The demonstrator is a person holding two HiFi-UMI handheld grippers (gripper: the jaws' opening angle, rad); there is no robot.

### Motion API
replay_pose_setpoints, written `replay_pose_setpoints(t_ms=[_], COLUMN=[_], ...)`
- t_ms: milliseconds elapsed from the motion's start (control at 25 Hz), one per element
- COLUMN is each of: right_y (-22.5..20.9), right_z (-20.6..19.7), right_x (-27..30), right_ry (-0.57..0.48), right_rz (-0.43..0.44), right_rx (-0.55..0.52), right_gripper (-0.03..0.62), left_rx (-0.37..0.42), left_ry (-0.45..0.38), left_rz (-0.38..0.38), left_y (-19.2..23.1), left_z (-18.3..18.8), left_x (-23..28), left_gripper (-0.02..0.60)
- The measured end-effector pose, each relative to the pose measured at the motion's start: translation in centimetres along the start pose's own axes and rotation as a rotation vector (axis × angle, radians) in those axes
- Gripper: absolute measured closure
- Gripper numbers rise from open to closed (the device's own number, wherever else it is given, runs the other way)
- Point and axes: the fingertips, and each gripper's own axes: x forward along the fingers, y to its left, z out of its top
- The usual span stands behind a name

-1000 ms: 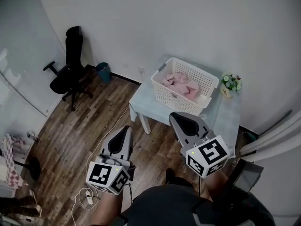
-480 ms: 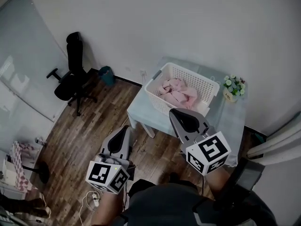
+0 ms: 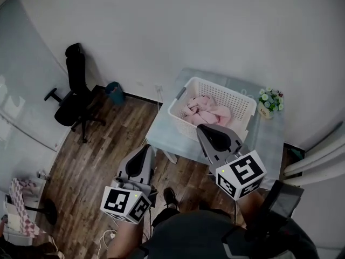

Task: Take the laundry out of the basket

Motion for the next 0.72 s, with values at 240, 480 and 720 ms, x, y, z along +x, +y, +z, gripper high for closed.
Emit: replay_pose_setpoints(t_ms=[240, 480, 720], right_y=[-0.5, -2.5, -4.2], right_z=[-0.2, -0.3, -0.5], right_x=[4.3, 7.6, 8.7], right_ry=[0.033, 0.060, 0.097], right_rz=[-0.120, -0.294, -0.426], right_rx=[-0.020, -0.027, -0.018], right_gripper=[0.577, 0.576, 0.576], left_rx=[-0.015, -0.016, -0.041], left_ry=[0.005, -0.001, 0.013], left_rz=[-0.124, -0.245, -0.344], left_y=[5.1, 9.8, 12.9], left_z=[0.2, 1.1, 0.6], left_x=[3.3, 6.2, 9.0], left_gripper=[0.572, 0.572, 0.572])
